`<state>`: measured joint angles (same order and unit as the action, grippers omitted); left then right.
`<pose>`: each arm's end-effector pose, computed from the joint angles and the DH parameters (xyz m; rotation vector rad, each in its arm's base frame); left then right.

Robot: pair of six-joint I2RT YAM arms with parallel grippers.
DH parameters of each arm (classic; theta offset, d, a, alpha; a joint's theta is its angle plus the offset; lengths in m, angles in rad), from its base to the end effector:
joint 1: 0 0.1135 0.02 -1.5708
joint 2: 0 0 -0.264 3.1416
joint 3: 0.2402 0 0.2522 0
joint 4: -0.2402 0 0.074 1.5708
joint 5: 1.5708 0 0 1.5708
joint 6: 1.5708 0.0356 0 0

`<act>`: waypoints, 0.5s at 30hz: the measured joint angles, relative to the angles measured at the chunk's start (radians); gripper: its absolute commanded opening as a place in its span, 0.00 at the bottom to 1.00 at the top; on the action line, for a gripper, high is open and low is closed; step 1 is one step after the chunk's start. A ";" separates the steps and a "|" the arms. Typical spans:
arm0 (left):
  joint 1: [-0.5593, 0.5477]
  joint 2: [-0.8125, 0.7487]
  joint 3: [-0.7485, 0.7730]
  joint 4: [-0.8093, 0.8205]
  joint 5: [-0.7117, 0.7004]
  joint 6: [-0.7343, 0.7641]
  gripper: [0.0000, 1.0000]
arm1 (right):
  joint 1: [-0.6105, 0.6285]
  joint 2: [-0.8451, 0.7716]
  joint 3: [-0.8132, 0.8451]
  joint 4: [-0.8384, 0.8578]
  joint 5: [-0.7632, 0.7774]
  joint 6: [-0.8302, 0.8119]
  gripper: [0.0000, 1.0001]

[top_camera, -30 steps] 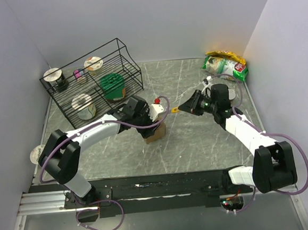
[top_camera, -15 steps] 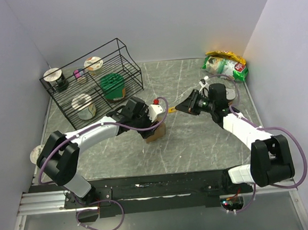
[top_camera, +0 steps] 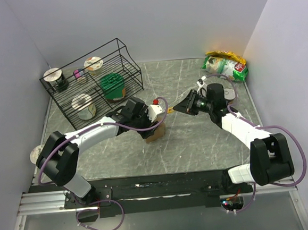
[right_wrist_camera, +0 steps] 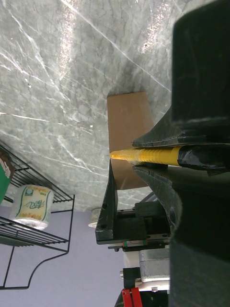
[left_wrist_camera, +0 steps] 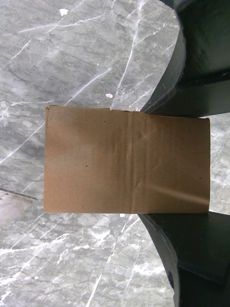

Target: Unpack the express box

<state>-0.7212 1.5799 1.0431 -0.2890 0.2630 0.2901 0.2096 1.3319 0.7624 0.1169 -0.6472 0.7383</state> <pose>0.2470 -0.2295 0.2241 1.2813 2.0561 -0.5148 0.2775 0.0810 0.2437 0.1238 2.1502 1.2310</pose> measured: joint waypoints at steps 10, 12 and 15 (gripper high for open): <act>0.000 0.000 0.000 0.000 0.000 -0.001 0.58 | 0.013 0.003 0.005 -0.005 0.006 -0.018 0.00; 0.000 0.000 0.000 0.000 0.000 -0.001 0.59 | 0.015 0.009 0.005 -0.006 0.011 -0.024 0.00; 0.000 0.000 0.000 0.000 0.000 -0.005 0.58 | 0.015 0.014 0.005 -0.005 0.014 -0.026 0.00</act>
<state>-0.7212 1.5799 1.0431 -0.2890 0.2630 0.2848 0.2249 1.3464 0.7673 0.1116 -0.6331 0.7128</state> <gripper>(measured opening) 0.659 0.239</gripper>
